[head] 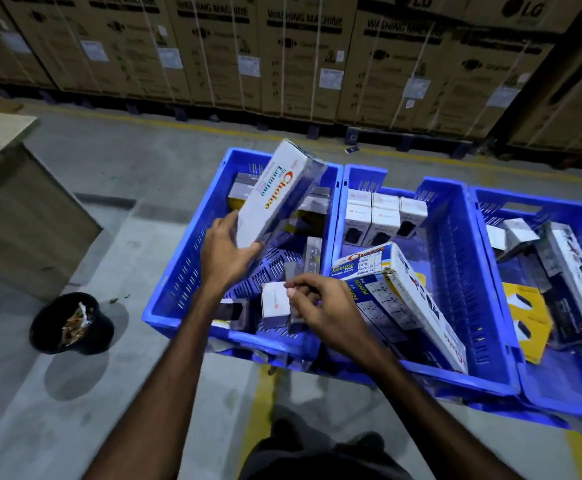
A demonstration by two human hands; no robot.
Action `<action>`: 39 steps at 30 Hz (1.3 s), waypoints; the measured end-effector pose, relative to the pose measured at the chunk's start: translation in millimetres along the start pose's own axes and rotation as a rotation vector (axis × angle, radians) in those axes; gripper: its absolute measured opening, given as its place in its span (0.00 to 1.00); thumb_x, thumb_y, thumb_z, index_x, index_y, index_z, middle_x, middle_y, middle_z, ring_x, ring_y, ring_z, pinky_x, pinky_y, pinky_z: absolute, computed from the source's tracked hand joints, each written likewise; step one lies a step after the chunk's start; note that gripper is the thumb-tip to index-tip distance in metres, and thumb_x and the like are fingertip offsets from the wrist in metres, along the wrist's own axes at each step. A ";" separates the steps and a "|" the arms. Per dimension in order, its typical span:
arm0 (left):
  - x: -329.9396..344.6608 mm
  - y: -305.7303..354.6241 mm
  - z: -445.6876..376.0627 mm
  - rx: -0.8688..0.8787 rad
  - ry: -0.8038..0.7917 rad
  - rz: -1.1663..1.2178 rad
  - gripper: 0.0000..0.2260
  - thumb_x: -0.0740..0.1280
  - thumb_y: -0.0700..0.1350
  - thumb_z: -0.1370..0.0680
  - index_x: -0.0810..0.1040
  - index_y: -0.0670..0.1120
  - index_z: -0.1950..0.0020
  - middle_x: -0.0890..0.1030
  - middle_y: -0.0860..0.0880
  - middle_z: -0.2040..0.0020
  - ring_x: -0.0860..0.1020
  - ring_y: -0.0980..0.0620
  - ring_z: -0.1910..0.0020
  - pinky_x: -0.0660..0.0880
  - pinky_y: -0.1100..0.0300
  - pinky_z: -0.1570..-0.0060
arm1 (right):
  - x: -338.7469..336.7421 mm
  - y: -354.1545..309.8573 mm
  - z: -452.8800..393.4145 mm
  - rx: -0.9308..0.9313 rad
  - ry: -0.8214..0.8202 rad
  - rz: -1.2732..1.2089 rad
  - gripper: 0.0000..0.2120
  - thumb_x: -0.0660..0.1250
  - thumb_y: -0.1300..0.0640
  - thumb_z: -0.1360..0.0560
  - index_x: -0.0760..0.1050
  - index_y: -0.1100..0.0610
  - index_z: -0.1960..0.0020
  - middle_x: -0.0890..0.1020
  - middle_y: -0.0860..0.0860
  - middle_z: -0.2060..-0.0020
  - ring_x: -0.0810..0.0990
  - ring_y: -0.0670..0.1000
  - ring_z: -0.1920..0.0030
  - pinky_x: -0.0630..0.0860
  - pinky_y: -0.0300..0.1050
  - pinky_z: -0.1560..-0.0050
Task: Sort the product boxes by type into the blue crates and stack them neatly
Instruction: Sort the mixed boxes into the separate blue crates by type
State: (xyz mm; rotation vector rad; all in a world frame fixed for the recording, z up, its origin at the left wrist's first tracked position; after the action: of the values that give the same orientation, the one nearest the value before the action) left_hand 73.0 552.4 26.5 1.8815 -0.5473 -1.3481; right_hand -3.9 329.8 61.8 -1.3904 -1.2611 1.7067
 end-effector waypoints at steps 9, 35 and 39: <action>-61.8 37.3 32.7 -0.316 -0.325 1.017 0.19 0.74 0.44 0.29 0.83 0.44 0.38 0.85 0.41 0.40 0.85 0.44 0.46 0.81 0.44 0.42 | -22.8 -54.7 -24.6 -0.171 0.298 0.094 0.17 0.71 0.53 0.22 0.76 0.44 0.34 0.76 0.44 0.44 0.78 0.38 0.44 0.81 0.48 0.44; 125.3 238.9 102.4 0.275 -0.351 0.175 0.16 0.75 0.58 0.26 0.86 0.50 0.43 0.86 0.62 0.54 0.81 0.62 0.53 0.79 0.60 0.48 | -381.5 117.0 157.2 0.529 0.686 0.218 0.39 0.78 0.47 0.28 0.64 0.47 0.23 0.79 0.49 0.38 0.80 0.53 0.42 0.75 0.44 0.50; 136.6 253.2 126.7 0.426 -0.231 -0.184 0.23 0.65 0.65 0.26 0.85 0.52 0.41 0.86 0.51 0.45 0.80 0.43 0.44 0.77 0.43 0.43 | -435.6 182.5 181.0 0.603 0.515 0.364 0.50 0.74 0.29 0.43 0.58 0.35 0.25 0.77 0.52 0.30 0.78 0.58 0.33 0.74 0.59 0.32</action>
State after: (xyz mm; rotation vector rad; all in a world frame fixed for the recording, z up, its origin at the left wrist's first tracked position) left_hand 23.3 255.3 116.6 2.1678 -0.8505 -1.6856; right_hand -35.9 -175.0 63.7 -1.5759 -0.1897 1.6054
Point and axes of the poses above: each hand's wrist, its own z-axis away from the middle knuckle, its own x-axis out of the palm, y = z × x, the point moved 3 cm from there along -z, towards the middle knuckle
